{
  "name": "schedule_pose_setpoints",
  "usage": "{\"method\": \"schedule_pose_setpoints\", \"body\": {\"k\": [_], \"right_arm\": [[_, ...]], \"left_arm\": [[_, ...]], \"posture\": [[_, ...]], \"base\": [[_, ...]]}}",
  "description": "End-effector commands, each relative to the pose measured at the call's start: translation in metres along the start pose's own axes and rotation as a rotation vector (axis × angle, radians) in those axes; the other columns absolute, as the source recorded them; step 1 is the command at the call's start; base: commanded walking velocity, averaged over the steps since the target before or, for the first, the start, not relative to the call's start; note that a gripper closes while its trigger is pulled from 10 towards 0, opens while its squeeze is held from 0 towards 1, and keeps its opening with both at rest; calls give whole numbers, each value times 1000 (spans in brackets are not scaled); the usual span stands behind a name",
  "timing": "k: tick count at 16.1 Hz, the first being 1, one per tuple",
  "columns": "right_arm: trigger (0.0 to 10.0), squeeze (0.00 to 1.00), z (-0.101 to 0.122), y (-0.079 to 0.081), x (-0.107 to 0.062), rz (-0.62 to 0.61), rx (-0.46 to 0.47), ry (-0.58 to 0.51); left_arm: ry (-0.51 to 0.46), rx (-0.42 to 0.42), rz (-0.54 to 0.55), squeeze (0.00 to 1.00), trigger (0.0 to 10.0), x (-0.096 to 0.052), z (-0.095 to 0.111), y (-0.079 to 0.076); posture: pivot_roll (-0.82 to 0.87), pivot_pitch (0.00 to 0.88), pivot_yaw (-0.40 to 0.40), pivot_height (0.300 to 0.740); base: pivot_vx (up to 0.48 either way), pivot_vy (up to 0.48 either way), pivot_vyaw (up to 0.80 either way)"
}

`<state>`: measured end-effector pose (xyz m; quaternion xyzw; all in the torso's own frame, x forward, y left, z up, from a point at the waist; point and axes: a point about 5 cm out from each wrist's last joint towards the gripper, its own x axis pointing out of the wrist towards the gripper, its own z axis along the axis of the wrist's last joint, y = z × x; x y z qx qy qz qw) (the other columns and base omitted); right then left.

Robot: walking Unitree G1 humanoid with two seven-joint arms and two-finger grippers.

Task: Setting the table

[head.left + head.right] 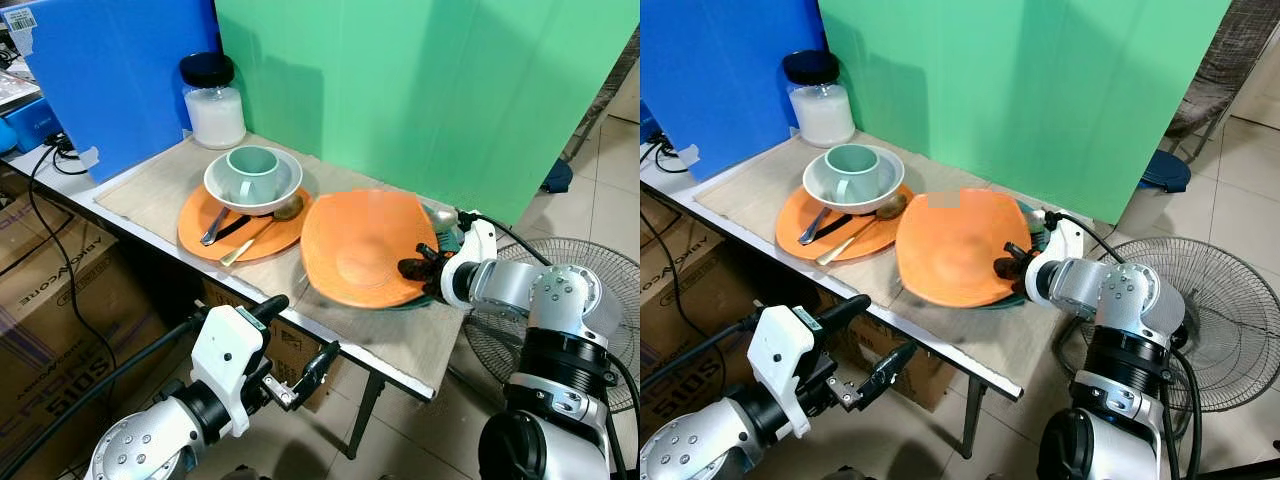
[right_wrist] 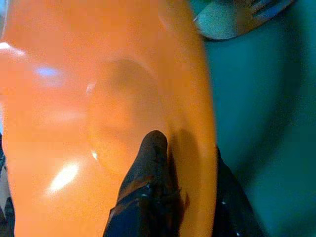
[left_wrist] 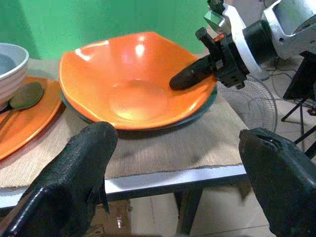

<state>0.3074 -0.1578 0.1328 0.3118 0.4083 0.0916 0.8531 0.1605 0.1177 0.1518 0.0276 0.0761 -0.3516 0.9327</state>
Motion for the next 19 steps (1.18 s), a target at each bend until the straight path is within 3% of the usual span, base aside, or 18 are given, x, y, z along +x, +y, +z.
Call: {"method": "schedule_pose_setpoints", "body": {"k": [1,4,8,11,13,14,15,16,18,19], "right_arm": [[0,0,1,3,0,1,-2,11],[0,0,3,5,-2,15,11,2],[0,0,17,14,-15,133,80,-101],[0,0,25,23,-28,233,71,-192],[0,0,28,35,-47,327,-11,-305],[3961,0,28,41,-58,347,-92,-398],[10000,0,28,43,-62,336,-144,-453],[10000,0,29,45,-72,330,-212,-570],[10000,0,26,47,-83,395,-157,-659],[10000,0,22,47,-85,354,-233,-685]], "left_arm": [[-7,15,-1,0,10000,-1,4,0],[-9,19,-1,0,10000,-1,4,1],[-18,27,12,0,10000,-1,6,3],[-53,15,41,0,10000,-1,10,7],[-97,22,97,0,10000,0,17,14],[-110,56,159,0,10000,2,19,21],[-113,72,192,0,10000,3,19,24],[-127,100,262,0,10000,4,21,31],[-138,142,326,0,10000,6,24,37],[-147,154,358,0,10000,7,26,39]], "posture": [[4,41,-17,740],[5,37,-16,740],[2,28,-7,740],[-1,21,0,740],[-8,14,13,740],[-13,12,19,740],[-16,11,22,740],[-24,9,27,740],[-29,11,33,740],[-35,13,36,740]], "base": [[0,0,0],[0,0,0],[0,0,0],[0,0,0],[0,0,0],[0,0,0],[0,0,0],[0,0,0],[0,0,0],[0,0,0]]}}
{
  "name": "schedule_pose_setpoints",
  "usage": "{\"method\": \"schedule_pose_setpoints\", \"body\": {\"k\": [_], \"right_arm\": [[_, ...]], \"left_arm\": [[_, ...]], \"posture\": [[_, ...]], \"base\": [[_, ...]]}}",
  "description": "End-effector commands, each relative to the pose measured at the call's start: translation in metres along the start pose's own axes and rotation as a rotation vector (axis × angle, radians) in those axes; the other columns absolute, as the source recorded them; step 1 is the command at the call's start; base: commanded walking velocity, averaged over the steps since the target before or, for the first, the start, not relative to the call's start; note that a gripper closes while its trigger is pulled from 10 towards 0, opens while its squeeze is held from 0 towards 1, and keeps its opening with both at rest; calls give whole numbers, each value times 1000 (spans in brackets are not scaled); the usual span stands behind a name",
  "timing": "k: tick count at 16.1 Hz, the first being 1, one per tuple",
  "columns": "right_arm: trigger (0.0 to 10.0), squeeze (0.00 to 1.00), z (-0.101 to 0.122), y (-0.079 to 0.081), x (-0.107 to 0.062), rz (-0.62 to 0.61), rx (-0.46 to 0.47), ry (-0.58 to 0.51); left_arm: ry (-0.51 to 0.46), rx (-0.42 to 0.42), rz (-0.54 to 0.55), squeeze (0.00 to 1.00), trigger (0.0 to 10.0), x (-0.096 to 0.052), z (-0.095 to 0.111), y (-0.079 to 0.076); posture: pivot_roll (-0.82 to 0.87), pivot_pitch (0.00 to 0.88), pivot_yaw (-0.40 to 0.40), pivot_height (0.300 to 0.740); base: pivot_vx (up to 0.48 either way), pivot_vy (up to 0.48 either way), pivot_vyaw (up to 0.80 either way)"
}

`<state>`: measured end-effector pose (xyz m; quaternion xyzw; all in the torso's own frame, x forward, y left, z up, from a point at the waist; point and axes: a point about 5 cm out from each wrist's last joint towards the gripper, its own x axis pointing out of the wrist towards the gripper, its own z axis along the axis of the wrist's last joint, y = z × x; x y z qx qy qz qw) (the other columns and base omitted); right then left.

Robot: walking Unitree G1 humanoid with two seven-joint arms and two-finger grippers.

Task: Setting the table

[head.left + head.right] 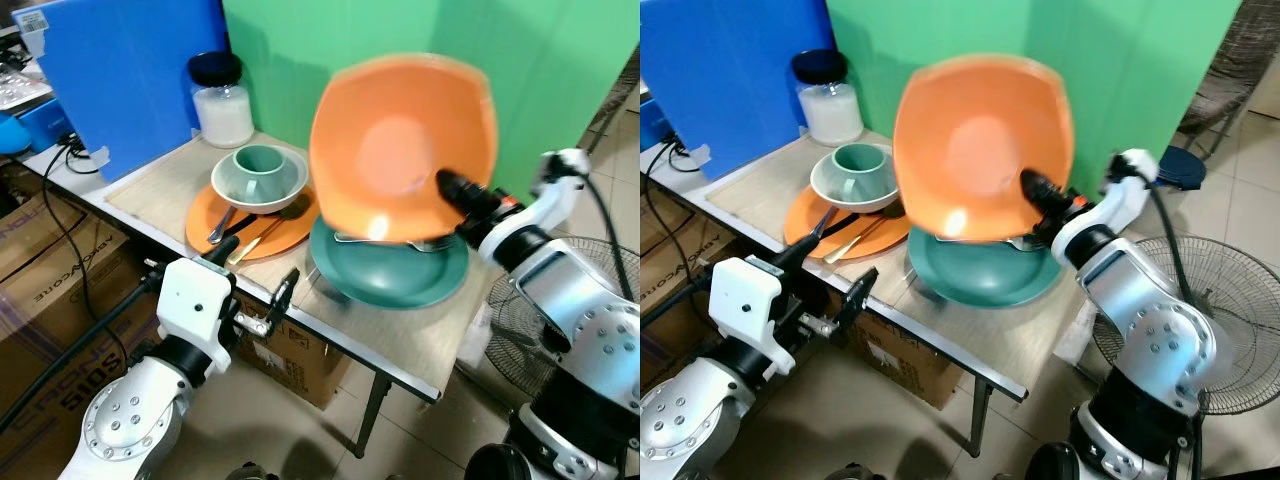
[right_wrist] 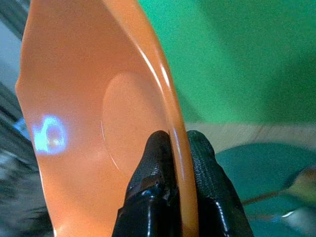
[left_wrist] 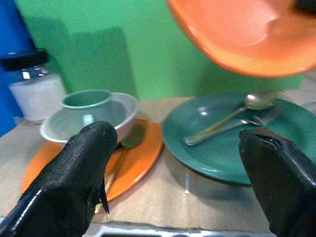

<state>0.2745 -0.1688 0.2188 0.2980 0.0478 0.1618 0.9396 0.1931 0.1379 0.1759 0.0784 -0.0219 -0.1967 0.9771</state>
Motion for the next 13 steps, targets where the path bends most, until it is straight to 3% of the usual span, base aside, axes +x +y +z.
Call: {"method": "schedule_pose_setpoints", "body": {"k": [1,2,5,13], "right_arm": [[10000,0,-1,8,-3,18,-120,-22],[10000,0,-6,8,-6,-7,-245,-24],[10000,0,-14,9,-10,-22,-327,-80],[10000,0,-27,10,-18,-31,-315,-107]], "left_arm": [[-16,27,44,0,10000,2,2,4],[-22,56,54,0,10000,3,3,4],[-22,107,116,0,10000,2,2,7],[-2,101,135,0,10000,-2,-1,1]], "posture": [[-35,14,36,740],[-36,16,35,740],[-31,22,27,740],[-34,39,21,740]], "base": [[0,0,0],[0,0,-788],[0,0,-788],[0,0,-798]]}}
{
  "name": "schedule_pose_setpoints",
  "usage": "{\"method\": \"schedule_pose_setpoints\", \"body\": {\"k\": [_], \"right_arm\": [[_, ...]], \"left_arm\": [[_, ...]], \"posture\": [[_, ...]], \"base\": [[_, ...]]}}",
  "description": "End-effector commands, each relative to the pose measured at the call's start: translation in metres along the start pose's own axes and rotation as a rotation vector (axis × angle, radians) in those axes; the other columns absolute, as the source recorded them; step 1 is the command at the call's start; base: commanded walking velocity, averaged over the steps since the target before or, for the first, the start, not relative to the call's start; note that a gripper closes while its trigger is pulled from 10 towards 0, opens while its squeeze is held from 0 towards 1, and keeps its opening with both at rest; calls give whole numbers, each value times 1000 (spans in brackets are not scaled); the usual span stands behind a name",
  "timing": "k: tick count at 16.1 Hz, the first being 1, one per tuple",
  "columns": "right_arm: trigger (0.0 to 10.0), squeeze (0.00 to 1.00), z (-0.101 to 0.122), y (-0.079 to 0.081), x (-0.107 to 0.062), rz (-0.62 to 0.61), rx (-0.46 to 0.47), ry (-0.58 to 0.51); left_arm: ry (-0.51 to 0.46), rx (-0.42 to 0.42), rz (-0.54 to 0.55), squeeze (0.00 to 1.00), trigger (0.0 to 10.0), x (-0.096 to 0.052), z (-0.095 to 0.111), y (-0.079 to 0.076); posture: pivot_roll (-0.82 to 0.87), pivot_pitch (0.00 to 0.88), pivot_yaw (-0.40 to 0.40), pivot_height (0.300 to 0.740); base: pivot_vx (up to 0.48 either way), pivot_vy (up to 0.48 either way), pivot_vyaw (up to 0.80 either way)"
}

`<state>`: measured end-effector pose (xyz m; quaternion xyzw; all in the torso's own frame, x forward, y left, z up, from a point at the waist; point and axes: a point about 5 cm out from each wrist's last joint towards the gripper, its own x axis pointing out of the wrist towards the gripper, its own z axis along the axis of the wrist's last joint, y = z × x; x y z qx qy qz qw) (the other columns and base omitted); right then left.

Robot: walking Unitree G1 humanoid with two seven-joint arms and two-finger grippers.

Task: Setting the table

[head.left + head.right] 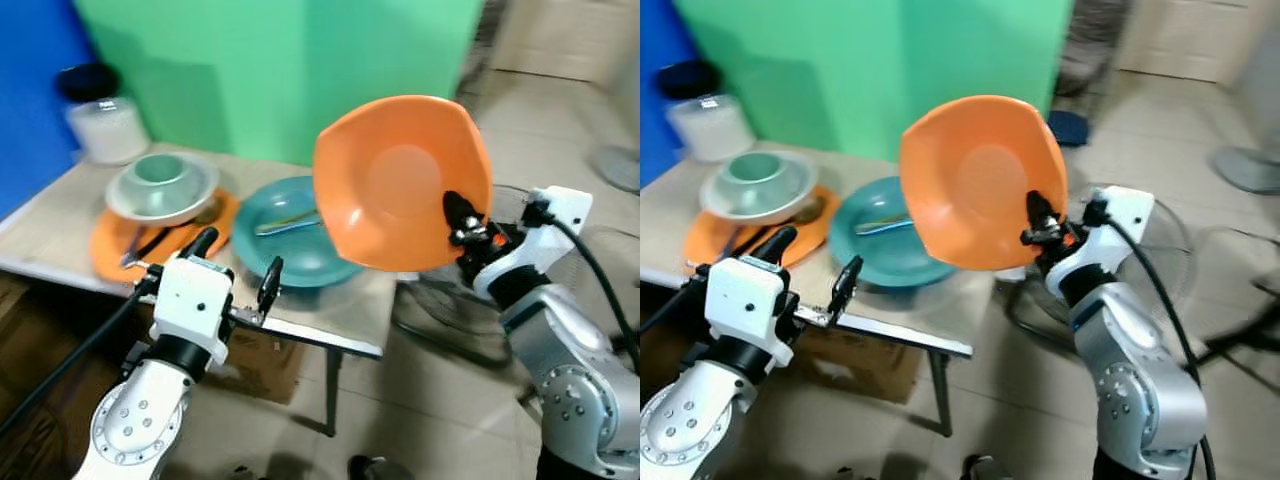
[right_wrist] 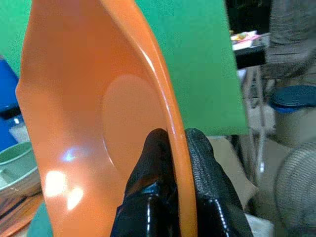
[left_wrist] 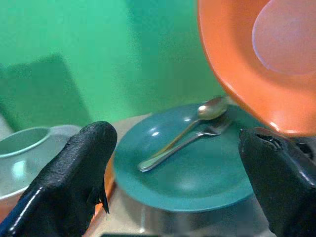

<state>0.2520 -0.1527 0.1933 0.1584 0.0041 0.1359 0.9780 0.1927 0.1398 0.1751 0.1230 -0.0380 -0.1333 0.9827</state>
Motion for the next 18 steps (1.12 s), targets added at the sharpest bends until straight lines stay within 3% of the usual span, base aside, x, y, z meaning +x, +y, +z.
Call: {"method": "schedule_pose_setpoints", "body": {"k": [1,18], "right_arm": [[10000,0,6,4,-2,4,-18,-43],[10000,0,4,2,1,-46,-62,11]], "left_arm": [[2,6,13,0,10000,-1,0,-1],[31,-57,119,0,10000,-9,-5,9]], "posture": [[-33,39,15,740],[-41,22,-22,740]], "base": [[0,0,-800],[0,0,-800]]}}
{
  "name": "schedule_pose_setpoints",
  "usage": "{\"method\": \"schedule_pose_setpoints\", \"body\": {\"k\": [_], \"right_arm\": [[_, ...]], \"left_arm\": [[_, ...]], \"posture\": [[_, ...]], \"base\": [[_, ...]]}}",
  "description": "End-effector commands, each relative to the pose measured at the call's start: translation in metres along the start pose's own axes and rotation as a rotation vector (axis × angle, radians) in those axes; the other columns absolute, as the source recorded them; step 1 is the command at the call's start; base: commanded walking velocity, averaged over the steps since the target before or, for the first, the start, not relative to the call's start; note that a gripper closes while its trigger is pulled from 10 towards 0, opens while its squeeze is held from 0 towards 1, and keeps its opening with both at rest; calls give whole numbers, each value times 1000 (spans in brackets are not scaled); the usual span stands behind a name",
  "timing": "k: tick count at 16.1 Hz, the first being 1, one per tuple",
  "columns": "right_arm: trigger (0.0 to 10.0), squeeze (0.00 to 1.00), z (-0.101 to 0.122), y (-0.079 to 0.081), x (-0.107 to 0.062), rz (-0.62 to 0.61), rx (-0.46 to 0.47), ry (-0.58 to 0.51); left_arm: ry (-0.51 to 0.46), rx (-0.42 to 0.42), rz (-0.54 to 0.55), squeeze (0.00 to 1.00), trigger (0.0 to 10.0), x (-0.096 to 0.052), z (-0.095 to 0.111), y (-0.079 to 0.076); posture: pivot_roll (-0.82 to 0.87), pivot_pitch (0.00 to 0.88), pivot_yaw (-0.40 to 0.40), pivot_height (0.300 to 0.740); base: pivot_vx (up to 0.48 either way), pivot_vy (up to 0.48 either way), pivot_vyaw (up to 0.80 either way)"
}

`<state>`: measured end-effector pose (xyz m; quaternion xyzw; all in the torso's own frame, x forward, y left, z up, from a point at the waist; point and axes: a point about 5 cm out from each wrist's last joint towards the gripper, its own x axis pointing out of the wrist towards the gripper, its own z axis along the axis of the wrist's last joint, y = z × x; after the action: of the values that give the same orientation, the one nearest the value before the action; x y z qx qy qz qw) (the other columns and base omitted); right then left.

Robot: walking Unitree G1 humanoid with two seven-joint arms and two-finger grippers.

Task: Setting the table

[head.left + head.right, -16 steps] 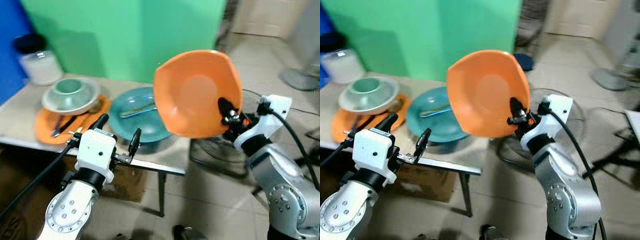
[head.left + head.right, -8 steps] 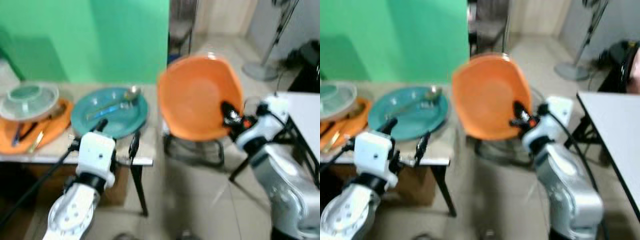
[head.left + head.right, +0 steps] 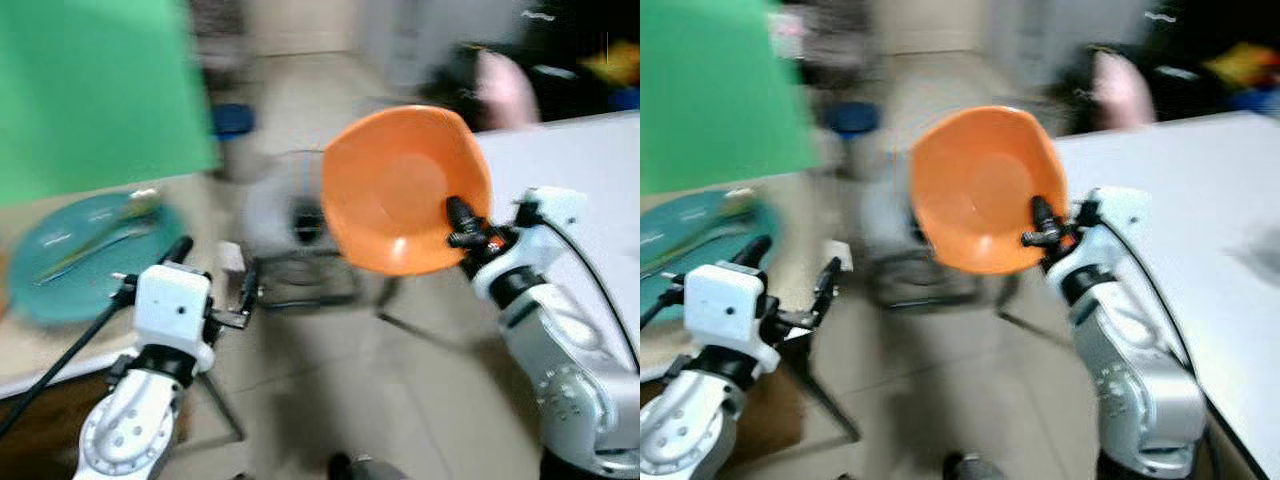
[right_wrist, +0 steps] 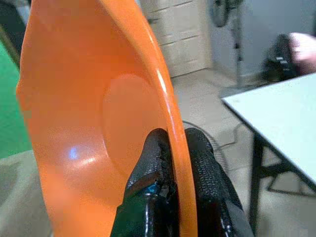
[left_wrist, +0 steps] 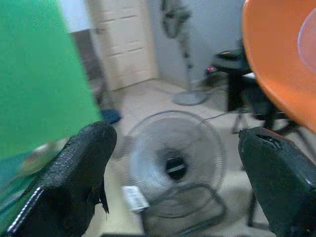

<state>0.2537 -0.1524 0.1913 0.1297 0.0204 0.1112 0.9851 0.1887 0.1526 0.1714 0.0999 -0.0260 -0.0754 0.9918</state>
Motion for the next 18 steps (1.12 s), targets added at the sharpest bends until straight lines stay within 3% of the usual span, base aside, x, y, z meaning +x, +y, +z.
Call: {"method": "schedule_pose_setpoints", "body": {"k": [1,4,8,12,18], "right_arm": [[10000,0,5,2,-2,3,-11,-17],[10000,0,3,2,-3,-9,-15,-9],[10000,0,1,3,-1,-10,-5,19],[10000,0,-5,5,2,5,17,69],[10000,0,-2,4,14,30,51,114]], "left_arm": [[3,-9,10,0,10000,-2,1,0],[-1,20,55,0,10000,0,-2,6],[-19,-38,98,0,10000,1,-1,10],[-25,-65,50,0,10000,0,0,8],[-20,-68,21,0,10000,0,0,8]], "posture": [[-41,21,-22,740],[-44,17,-19,740],[-45,18,-22,740],[-43,20,-22,740],[-40,22,-18,740]], "base": [[0,0,-800],[0,0,-800],[0,0,-797],[127,0,-788],[326,0,0]]}}
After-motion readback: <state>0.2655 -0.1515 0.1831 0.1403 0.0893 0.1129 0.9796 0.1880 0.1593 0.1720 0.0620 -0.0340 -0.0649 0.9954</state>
